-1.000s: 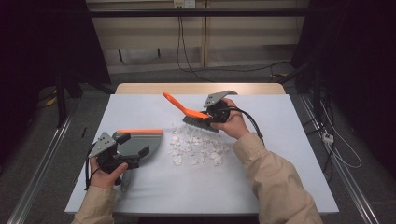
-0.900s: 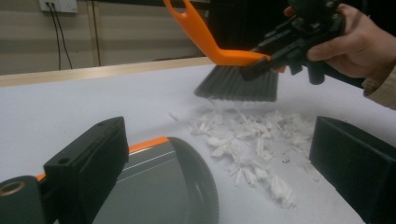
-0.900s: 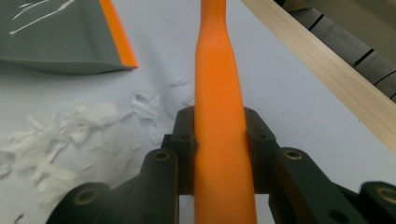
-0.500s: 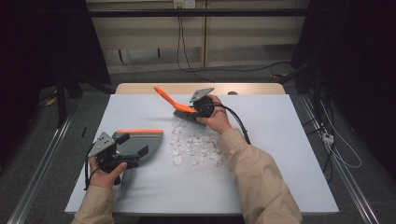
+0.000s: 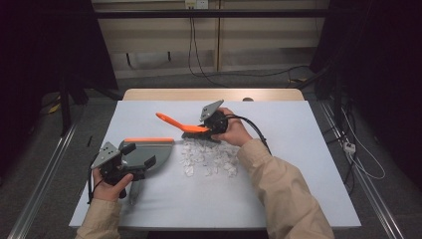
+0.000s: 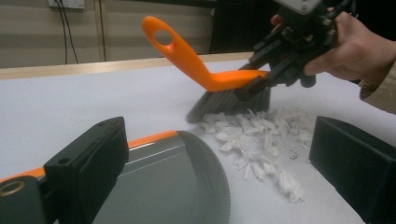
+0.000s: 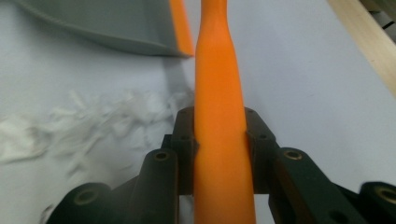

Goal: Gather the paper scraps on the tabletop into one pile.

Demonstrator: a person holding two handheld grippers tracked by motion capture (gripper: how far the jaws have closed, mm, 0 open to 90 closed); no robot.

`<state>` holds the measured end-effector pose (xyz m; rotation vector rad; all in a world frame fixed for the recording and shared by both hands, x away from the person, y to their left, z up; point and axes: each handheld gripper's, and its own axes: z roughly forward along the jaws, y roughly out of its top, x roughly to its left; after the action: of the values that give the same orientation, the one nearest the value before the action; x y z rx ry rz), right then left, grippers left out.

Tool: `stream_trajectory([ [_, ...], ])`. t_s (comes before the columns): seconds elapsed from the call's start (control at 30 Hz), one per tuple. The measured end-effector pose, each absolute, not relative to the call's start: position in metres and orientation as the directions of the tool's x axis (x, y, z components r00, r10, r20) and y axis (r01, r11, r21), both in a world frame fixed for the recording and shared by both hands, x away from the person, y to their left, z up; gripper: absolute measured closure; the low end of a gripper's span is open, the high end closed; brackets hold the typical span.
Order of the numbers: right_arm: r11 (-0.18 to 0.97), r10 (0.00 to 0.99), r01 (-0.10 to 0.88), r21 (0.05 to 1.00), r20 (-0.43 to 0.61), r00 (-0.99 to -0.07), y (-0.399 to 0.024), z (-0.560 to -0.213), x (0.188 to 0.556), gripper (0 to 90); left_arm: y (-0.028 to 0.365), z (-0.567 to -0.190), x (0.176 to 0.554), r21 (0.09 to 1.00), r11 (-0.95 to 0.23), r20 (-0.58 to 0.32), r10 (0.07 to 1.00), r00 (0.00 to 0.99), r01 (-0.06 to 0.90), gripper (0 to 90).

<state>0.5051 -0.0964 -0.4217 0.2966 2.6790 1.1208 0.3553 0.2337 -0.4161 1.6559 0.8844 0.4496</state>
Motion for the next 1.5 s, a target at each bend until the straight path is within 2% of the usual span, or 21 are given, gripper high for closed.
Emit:
stream_trajectory([
  [0.17,0.696,0.242,0.095,0.712,-0.108,-0.964,-0.112,-0.414,0.490,71.6,0.234,-0.416,0.355,0.947,-0.081,-0.148,0.747,0.648,0.309,4.5],
  [0.33,0.646,0.304,0.119,0.754,-0.111,-0.946,-0.132,-0.400,0.483,71.6,0.234,-0.416,0.354,0.948,-0.082,-0.146,0.747,0.648,0.308,4.5],
  [0.57,0.590,0.386,0.173,0.788,-0.087,-0.918,-0.138,-0.393,0.488,71.6,0.235,-0.416,0.355,0.947,-0.088,-0.144,0.746,0.650,0.310,4.5],
  [0.93,0.589,0.392,0.172,0.789,-0.094,-0.915,-0.147,-0.385,0.483,71.6,0.236,-0.417,0.356,0.946,-0.089,-0.146,0.742,0.655,0.312,4.5],
  [1.17,0.581,0.506,0.263,0.771,-0.088,-0.858,-0.179,-0.404,0.486,71.5,0.234,-0.416,0.355,0.946,-0.087,-0.148,0.739,0.657,0.312,4.5],
  [1.33,0.618,0.522,0.288,0.731,-0.108,-0.846,-0.188,-0.421,0.477,71.6,0.234,-0.417,0.356,0.946,-0.092,-0.144,0.740,0.658,0.311,4.5],
  [1.5,0.593,0.509,0.279,0.755,-0.083,-0.857,-0.186,-0.425,0.465,71.6,0.233,-0.417,0.356,0.946,-0.093,-0.143,0.737,0.661,0.309,4.5],
])
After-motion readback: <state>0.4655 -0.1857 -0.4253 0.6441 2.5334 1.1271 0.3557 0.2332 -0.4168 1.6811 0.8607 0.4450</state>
